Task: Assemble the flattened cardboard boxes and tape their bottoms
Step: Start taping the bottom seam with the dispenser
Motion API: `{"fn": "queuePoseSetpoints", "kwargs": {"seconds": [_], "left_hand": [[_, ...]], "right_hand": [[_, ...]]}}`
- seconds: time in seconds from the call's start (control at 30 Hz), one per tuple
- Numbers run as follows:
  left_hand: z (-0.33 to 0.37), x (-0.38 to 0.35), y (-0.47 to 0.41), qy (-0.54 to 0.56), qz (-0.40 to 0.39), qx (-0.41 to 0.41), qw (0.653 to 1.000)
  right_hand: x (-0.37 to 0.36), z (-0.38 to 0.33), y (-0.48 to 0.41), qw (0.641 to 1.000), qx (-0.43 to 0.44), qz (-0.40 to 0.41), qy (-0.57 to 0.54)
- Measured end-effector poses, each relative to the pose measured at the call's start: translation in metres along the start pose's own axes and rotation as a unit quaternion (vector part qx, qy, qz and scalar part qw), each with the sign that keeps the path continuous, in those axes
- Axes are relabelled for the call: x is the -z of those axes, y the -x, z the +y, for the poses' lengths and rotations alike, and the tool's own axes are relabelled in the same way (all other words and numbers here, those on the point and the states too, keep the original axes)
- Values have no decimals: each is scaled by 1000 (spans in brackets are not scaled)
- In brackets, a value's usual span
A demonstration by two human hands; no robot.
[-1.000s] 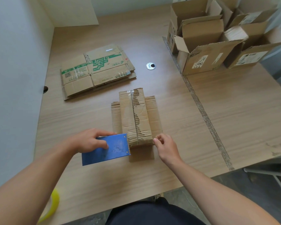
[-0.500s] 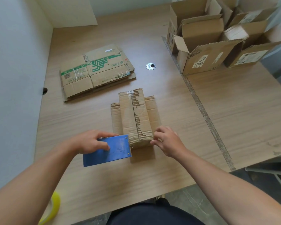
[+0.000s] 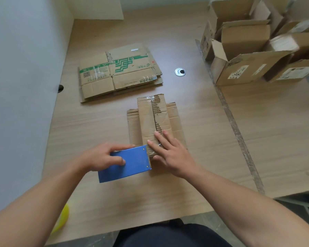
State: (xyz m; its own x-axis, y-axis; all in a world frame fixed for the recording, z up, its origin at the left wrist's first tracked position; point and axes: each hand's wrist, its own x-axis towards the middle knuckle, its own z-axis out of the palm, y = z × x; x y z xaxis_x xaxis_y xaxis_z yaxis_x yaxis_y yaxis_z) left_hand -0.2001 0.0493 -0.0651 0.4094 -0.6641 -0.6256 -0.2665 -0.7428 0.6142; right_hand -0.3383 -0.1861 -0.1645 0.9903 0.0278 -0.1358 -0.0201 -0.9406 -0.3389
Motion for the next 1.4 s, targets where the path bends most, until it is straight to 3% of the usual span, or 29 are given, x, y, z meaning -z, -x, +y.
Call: {"fn": "queuePoseSetpoints", "kwargs": {"seconds": [0.17,0.4,0.87,1.2,1.4], "left_hand": [[-13,0,12,27,20,-26,999],[-17,0,18,49,22,-48,997],[-24,2,19,51,24,-32,998],[5,15,6,-48,-5,60,997],[49,20,-10,-191,-22,105,976]], "right_hand": [[-6,-3,0,994,21,104,-4],[-12,-1,-2,986,34,163,19],[-12,-2,-2,989,27,142,19],[-16,-4,-3,991,25,130,5],[-13,-8,-2,993,18,120,5]]}}
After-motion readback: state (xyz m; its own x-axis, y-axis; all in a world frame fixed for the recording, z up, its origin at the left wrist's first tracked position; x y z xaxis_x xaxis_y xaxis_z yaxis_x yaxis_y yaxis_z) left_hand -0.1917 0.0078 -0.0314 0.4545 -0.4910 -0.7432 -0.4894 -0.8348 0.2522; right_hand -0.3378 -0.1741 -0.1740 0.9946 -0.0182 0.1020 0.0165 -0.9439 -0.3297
